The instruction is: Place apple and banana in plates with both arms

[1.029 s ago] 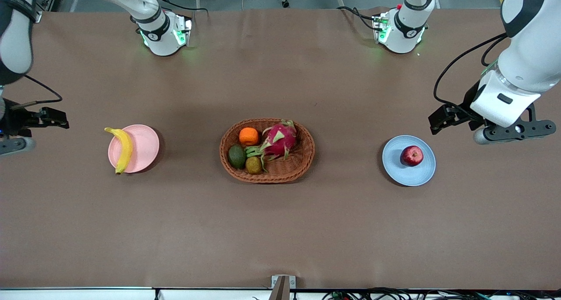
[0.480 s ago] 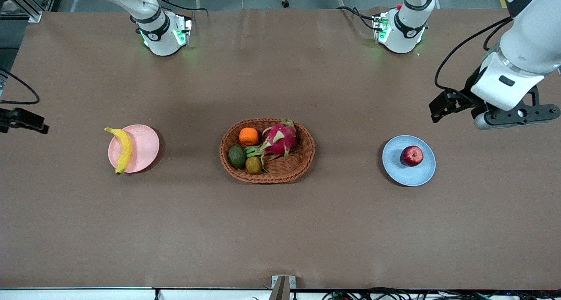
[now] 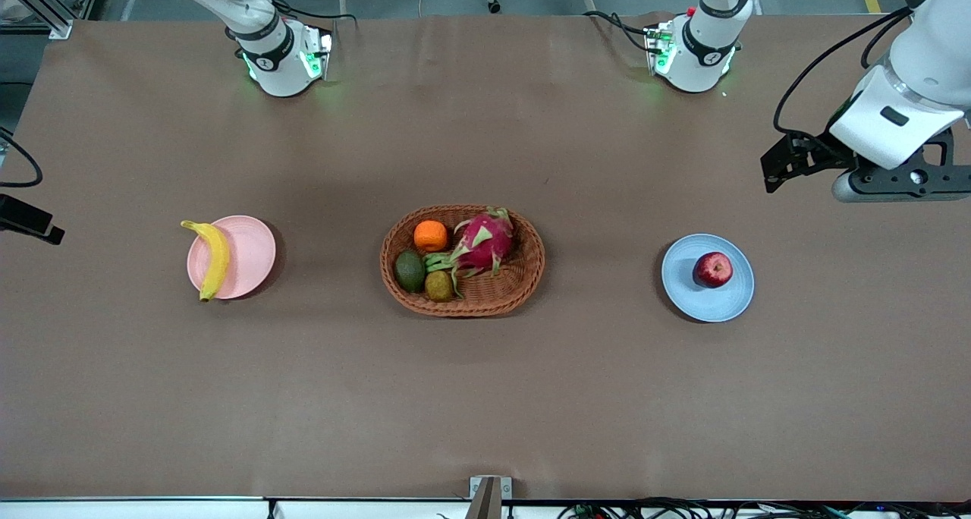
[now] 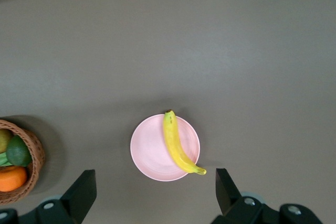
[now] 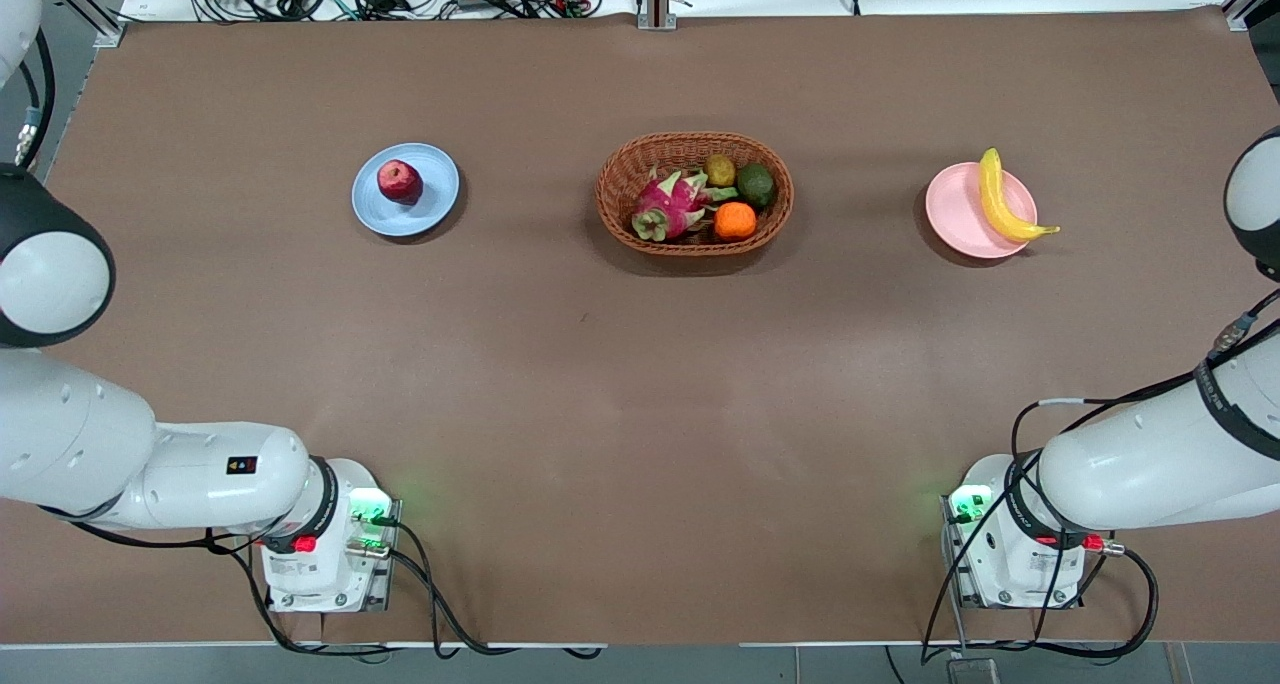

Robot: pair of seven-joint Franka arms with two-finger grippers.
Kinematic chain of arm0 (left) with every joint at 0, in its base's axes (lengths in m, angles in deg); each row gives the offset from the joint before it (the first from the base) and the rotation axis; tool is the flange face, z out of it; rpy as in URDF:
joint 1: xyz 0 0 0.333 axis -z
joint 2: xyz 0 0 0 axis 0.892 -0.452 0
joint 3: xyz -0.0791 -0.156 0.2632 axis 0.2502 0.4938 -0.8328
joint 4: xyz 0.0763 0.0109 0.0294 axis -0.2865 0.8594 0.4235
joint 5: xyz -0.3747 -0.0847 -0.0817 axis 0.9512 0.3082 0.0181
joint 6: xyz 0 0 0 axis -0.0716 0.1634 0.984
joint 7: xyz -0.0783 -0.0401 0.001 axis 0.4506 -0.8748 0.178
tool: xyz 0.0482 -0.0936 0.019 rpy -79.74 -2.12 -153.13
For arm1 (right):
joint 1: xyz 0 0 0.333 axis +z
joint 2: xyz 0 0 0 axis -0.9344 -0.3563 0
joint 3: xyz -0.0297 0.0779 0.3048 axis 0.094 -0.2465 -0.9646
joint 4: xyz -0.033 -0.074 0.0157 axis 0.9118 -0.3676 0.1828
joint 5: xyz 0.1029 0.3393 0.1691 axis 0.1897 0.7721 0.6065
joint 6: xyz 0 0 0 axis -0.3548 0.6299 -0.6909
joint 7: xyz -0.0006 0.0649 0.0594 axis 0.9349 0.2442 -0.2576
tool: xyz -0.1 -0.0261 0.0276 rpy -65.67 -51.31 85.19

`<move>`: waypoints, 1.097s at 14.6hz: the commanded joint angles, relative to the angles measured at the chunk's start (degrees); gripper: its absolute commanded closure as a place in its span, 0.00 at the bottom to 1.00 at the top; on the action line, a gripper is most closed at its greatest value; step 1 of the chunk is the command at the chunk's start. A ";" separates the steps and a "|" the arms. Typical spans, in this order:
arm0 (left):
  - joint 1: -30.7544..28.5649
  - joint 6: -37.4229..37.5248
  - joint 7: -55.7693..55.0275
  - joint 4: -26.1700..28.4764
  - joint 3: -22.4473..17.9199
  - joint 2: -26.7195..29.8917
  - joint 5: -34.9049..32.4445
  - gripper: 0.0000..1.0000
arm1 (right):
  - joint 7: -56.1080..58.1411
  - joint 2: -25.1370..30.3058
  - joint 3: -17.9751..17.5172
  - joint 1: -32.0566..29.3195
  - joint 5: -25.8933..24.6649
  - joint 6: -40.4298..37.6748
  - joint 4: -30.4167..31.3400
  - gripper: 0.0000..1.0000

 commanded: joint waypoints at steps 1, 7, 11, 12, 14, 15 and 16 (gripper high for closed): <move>2.11 -0.78 1.02 6.18 -2.26 5.25 1.04 0.00 | -0.95 2.75 -8.88 -7.98 -0.19 1.05 2.20 0.00; 2.02 -0.78 9.70 11.28 -6.73 10.52 3.76 0.00 | -1.12 7.06 -11.98 -9.05 -4.24 3.25 7.47 0.00; 1.58 -0.69 10.60 11.81 -7.19 11.67 4.12 0.00 | -0.95 15.14 -11.98 -9.06 -4.41 9.75 19.07 0.00; 1.58 -0.34 10.08 11.55 -7.27 11.67 4.03 0.00 | -1.04 15.76 -11.98 -8.97 -4.76 9.67 19.78 0.00; 1.06 0.10 10.33 10.15 -7.71 10.97 3.94 0.00 | -1.39 17.34 -11.98 -9.05 -4.77 9.06 21.63 0.00; 0.19 0.10 10.86 9.27 -7.63 10.53 4.03 0.00 | -1.56 19.18 -11.98 -9.14 -4.77 9.58 23.81 0.00; 0.18 0.10 10.69 8.13 -7.71 9.66 4.12 0.00 | -1.57 20.67 -11.98 -9.14 -4.77 10.19 25.57 0.00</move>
